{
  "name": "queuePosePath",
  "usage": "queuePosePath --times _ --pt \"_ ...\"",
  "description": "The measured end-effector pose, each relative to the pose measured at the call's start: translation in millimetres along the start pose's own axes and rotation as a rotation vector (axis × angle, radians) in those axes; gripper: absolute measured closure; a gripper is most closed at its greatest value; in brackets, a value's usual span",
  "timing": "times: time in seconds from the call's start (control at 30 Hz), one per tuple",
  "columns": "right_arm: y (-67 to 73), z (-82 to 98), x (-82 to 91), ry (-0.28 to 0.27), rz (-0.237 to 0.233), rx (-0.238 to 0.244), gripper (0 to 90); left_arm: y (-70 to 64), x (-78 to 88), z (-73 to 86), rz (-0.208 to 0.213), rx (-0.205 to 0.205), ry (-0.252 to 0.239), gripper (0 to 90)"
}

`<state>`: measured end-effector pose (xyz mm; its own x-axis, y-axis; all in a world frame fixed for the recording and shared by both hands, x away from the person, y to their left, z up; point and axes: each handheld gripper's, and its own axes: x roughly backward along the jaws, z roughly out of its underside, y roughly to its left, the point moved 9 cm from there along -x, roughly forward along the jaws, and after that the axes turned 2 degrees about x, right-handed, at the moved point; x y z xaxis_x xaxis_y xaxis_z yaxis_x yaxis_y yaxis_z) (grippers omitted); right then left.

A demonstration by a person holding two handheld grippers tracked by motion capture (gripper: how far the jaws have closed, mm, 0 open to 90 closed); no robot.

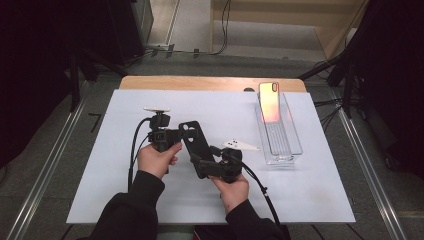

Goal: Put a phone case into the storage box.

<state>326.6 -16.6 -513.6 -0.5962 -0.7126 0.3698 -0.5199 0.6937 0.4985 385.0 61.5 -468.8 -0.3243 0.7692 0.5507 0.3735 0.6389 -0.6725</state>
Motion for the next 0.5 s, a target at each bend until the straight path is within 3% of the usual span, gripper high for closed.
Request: queuePosePath --times 0.13,0.4,0.5 --pt "1.5 -0.1 -1.9 -0.002 -0.018 0.015 12.0 -2.9 2.4 -0.8 0.031 0.02 -0.009 80.8" --pt "2.5 -2.2 -4.8 0.016 0.035 0.108 11.1 -6.2 5.1 -1.5 0.057 0.035 -0.019 83.9" --pt "3.4 -4.5 -4.4 0.034 0.013 0.127 9.7 -8.0 7.6 -2.5 0.062 0.03 -0.03 84.0"
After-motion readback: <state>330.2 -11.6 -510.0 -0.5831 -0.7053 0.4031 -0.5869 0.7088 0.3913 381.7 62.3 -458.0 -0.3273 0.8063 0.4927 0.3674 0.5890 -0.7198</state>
